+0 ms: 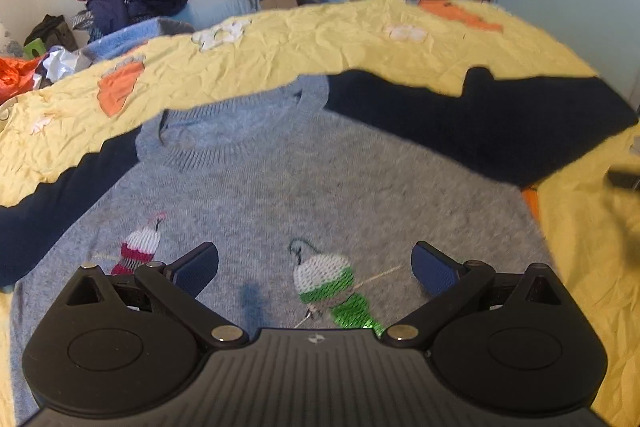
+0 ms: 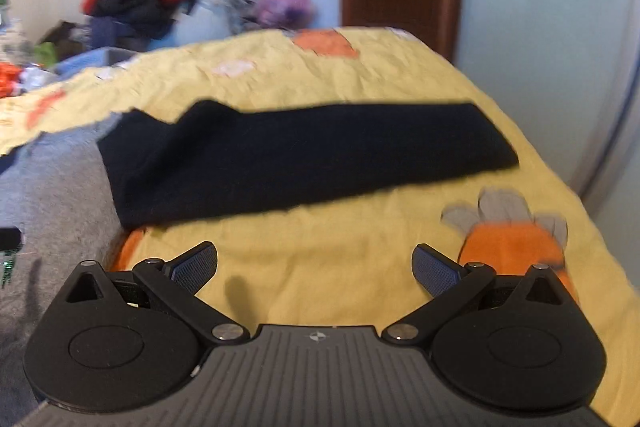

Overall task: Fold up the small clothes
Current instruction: 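Grasp the navy sleeve cuff with the right gripper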

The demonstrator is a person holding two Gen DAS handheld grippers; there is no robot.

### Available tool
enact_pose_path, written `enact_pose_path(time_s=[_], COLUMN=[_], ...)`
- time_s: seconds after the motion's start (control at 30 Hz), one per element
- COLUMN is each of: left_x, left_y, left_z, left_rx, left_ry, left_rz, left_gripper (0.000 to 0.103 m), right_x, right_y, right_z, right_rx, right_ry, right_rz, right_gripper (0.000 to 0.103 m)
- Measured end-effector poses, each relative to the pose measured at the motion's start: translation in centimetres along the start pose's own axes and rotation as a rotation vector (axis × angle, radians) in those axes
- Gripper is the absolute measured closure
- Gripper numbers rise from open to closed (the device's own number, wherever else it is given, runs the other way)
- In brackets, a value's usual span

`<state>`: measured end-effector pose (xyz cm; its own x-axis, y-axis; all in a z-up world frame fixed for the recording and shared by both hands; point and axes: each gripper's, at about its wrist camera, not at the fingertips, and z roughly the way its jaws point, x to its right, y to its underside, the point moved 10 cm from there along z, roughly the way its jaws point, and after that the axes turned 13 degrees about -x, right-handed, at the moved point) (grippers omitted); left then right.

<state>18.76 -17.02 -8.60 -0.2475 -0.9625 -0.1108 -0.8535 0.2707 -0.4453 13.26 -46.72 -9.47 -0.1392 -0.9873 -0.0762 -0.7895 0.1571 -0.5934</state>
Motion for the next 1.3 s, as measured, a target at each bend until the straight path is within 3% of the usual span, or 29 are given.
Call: enact_pose_path(time_s=[0.07,0.13,0.23,0.3,0.43,0.5,0.57,0.67,0.7,0.87,1.03,1.2,1.3], left_x=[-0.3,-0.7,-1.6,-1.9,-2.3,-2.2,-2.3,-2.8,-3.1,-4.8,-6.8,-9.1,-11.3], left_y=[0.3,0.6,0.4,-0.3,-1.0,-1.0,-0.7,-0.3,-0.1,0.4,0.4,0.1,-0.7], left_z=[0.4,0.4,0.3,0.0,-0.3,-0.5,-0.4,-0.3,-0.2,0.1,0.2,0.5,0.7], left_rx=[-0.042,-0.038,-0.026,-0.009,0.013,0.026,0.023,0.055,0.048,-0.015,-0.042,-0.067,-0.065], left_ry=[-0.028,-0.009,0.125,0.198,0.262,0.315,0.326,0.301,0.288,0.322,0.486,0.639,0.721], left_rz=[0.011,0.020,-0.055,-0.104,-0.141,-0.143,-0.127,-0.089,-0.085,-0.112,-0.219,-0.336,-0.423], left_gripper=[0.000,0.000,0.000,0.000,0.000,0.000,0.000,0.000,0.000,0.000,0.000,0.000,0.000], right_x=[3.0,7.1,12.2,13.5,14.9,15.2,15.8,15.7,15.3,11.7,6.6,-3.3,-10.8], right_y=[-1.3,-2.6,-4.3,-5.0,-5.5,-5.6,-5.9,-6.1,-6.0,-6.4,-8.2,-11.3,-12.6], right_z=[-0.1,0.1,0.9,1.6,3.6,4.5,4.8,5.9,6.3,6.5,3.5,0.2,0.0], right_rx=[0.025,0.029,0.032,0.022,-0.007,-0.010,0.014,0.006,-0.009,0.009,0.073,0.132,0.115], right_ry=[-0.049,-0.099,-0.183,-0.257,-0.266,-0.285,-0.241,-0.219,-0.222,-0.212,-0.269,-0.352,-0.407], right_rz=[0.049,0.163,0.323,0.368,0.436,0.469,0.502,0.514,0.534,0.475,0.427,0.249,0.117], right_gripper=[0.000,0.000,0.001,0.003,0.022,0.023,0.031,0.066,0.082,0.085,0.087,0.087,0.087])
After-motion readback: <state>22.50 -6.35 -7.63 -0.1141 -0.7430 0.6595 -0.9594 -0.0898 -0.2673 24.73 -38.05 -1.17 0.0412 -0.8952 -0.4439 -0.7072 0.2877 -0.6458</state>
